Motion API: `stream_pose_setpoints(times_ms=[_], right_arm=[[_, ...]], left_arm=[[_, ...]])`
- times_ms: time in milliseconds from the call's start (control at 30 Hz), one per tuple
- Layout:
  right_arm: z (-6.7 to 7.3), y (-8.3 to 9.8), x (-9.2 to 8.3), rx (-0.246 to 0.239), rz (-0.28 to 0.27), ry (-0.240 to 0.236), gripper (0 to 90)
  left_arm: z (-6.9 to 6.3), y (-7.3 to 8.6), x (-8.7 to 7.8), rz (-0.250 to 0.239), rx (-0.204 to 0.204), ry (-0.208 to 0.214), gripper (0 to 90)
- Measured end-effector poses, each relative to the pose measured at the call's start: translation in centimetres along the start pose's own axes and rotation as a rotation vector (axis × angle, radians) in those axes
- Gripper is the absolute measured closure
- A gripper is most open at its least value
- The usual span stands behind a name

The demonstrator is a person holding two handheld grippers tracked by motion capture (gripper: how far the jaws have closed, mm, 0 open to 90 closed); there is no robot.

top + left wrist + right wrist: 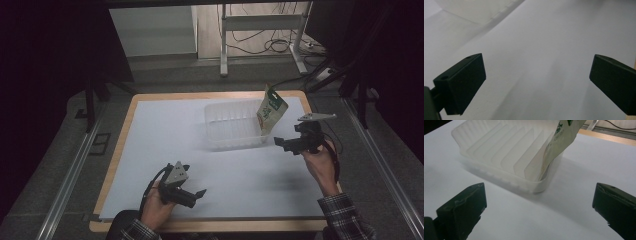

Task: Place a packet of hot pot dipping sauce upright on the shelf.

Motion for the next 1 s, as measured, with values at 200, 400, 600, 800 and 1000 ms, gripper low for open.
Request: stream_pose_setpoints(times_ms=[200, 400, 600, 800, 1000], right_arm=[[0.3, 0.4, -0.2, 0.0, 0.017, -0.003, 0.0], [0.8, 0.8, -0.3, 0.0, 0.025, -0.019, 0.0], [1.4, 1.2, -0.4, -0.002, 0.027, -0.038, 0.0], [2.2, 1.8, -0.3, -0.006, 0.038, -0.063, 0.0], [2.9, 2.4, 0.0, -0.023, 0.058, -0.08, 0.0]], left_arm=[[0.0, 0.0, 0.0, -0.002, -0.001, 0.002, 0.3], [0.0, 0.0, 0.0, -0.001, 0.0, 0.001, 0.3], [0.0, 0.0, 0.0, -0.003, -0.001, 0.001, 0.3], [0.0, 0.0, 0.0, 0.0, 0.002, 0.002, 0.3], [-0.1, 0.0, 0.0, 0.001, 0.004, 0.002, 0.3]])
Point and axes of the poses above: each handheld gripper's, and its own axes: x roughly forward along the jaws, y roughly out of its underside, z roughly to its left, the point moved 4 cm from there along x, roughly forward along the jaws, and after that the axes turned 3 degrees about -z, right-handed, at the moved point
